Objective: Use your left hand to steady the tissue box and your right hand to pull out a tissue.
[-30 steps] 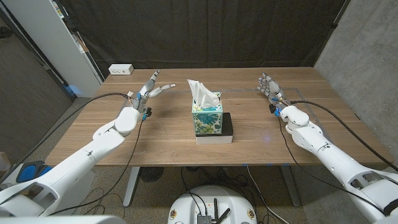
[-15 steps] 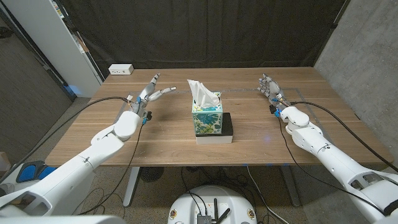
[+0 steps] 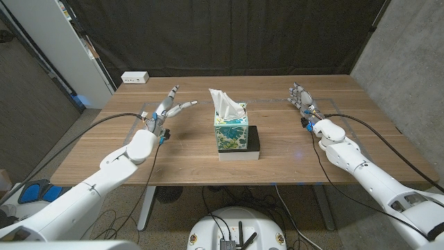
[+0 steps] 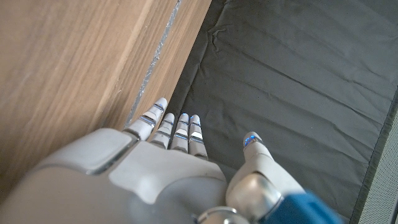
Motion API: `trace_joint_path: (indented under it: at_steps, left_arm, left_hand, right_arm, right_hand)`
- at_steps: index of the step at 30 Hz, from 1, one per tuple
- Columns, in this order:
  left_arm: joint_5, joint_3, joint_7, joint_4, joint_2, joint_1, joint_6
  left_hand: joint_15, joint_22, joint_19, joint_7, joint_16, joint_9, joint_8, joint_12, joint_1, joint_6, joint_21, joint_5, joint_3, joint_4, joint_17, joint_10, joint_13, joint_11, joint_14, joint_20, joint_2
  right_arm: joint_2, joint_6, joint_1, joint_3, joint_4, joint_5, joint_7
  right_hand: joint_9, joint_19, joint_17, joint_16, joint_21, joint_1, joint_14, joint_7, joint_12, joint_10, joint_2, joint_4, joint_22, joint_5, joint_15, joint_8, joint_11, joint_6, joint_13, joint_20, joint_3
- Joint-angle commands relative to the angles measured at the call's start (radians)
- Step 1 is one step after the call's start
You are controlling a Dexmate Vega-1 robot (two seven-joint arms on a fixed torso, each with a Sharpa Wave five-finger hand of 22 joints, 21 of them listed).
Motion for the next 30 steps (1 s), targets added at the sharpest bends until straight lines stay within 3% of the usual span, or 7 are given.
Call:
trace_joint_path:
  at_steps: [1,30]
  left_arm:
    - [0.008,-0.029,0.026,-0.075,0.018,0.072,0.020]
    - [0.030,-0.104,0.063,-0.198,0.051,0.222,0.039]
  left_hand:
    - [-0.003,0.005,-0.051,-0.005,0.003,0.003,0.004,0.008,0.007,-0.513,0.004,0.006,-0.007,0.001,0.003,-0.406,0.003,-0.006,-0.341,-0.005,0.008]
    - [-0.001,0.004,-0.053,-0.006,0.001,0.002,0.007,0.007,0.012,-0.509,0.003,0.018,-0.026,0.004,0.003,-0.405,0.002,-0.006,-0.344,-0.005,0.011]
  right_arm:
    - [0.003,0.009,0.000,0.002,0.006,0.001,0.000]
    - [0.006,0.001,-0.013,0.003,-0.021,-0.007,-0.033]
  right_hand:
    - [0.003,0.001,-0.001,-0.001,0.002,0.002,0.001,0.010,0.004,0.005,-0.004,-0.003,0.002,0.000,0.007,0.003,0.005,0.004,0.002,0.007,0.001]
    - [0.003,0.001,-0.007,-0.002,0.001,0.003,0.001,0.011,0.003,0.006,-0.002,-0.011,0.002,-0.001,0.008,0.002,0.007,0.004,0.001,0.007,-0.001]
